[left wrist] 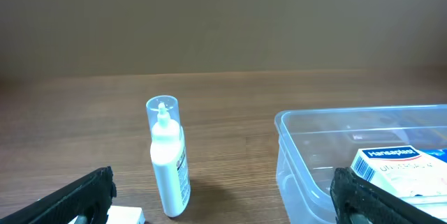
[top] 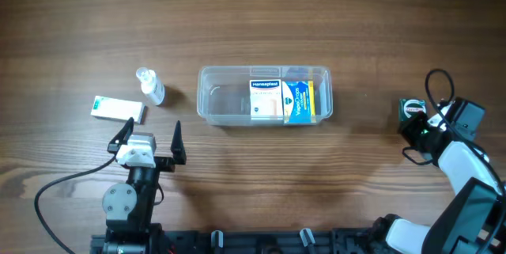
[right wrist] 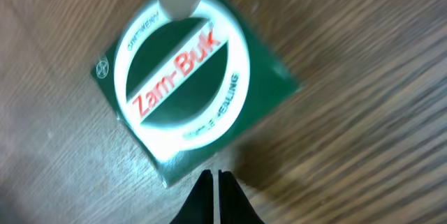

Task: Pack container
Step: 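Lower the right gripper and grasp the green Zam-Buk tin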

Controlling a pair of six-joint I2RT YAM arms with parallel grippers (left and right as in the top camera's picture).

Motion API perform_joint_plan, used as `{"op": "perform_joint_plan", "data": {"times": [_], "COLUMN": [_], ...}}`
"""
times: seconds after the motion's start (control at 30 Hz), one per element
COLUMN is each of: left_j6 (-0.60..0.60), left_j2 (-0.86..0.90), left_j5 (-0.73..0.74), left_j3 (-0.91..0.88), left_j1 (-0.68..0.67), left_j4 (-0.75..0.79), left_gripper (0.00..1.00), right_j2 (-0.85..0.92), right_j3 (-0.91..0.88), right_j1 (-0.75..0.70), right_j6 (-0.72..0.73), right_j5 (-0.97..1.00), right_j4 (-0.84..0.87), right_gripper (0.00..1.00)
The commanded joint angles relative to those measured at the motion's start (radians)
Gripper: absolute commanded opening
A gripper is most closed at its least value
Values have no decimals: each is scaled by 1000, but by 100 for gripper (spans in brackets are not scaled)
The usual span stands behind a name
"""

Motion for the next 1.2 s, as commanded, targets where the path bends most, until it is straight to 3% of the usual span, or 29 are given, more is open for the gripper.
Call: {"op": "perform_joint_plan", "data": {"times": [0.0, 0.17, 0.33, 0.43, 0.5, 0.6, 0.7, 0.9, 1.17], "left_j6": [18, 18, 18, 18, 18, 18, 18, 18, 18], "left_j2": [-7, -7, -7, -7, -7, -7, -7, -7, -7], "left_j5": [11, 11, 11, 11, 11, 11, 11, 11, 11], "left_j3": [-8, -8, -8, -8, -8, -8, -8, -8, -8], "left_j1": [-5, -5, -5, -5, -5, -5, -5, -5, -5], "left_j4": [2, 2, 2, 2, 2, 2, 2, 2, 2], "left_gripper": [100, 100, 100, 100, 100, 100, 100, 100, 100], "right_j2": [-37, -90, -90, -90, -90, -89, -76, 48, 224], "right_j3": [85, 286, 371, 381, 381, 380, 380, 380, 380], "right_j1": [6, 25, 89, 143, 166, 172, 172, 171, 110], "right_j6": [-36, -75, -165, -283, -319, -368, -367, -451, -443], "right_j5": [-49, 34, 91, 103, 170, 237, 327, 326, 266], "right_j4": [-117, -397, -427, -431, -409, -373, -332, -294, -234], "right_gripper": [4, 4, 17, 38, 68, 92, 100, 100, 100]}}
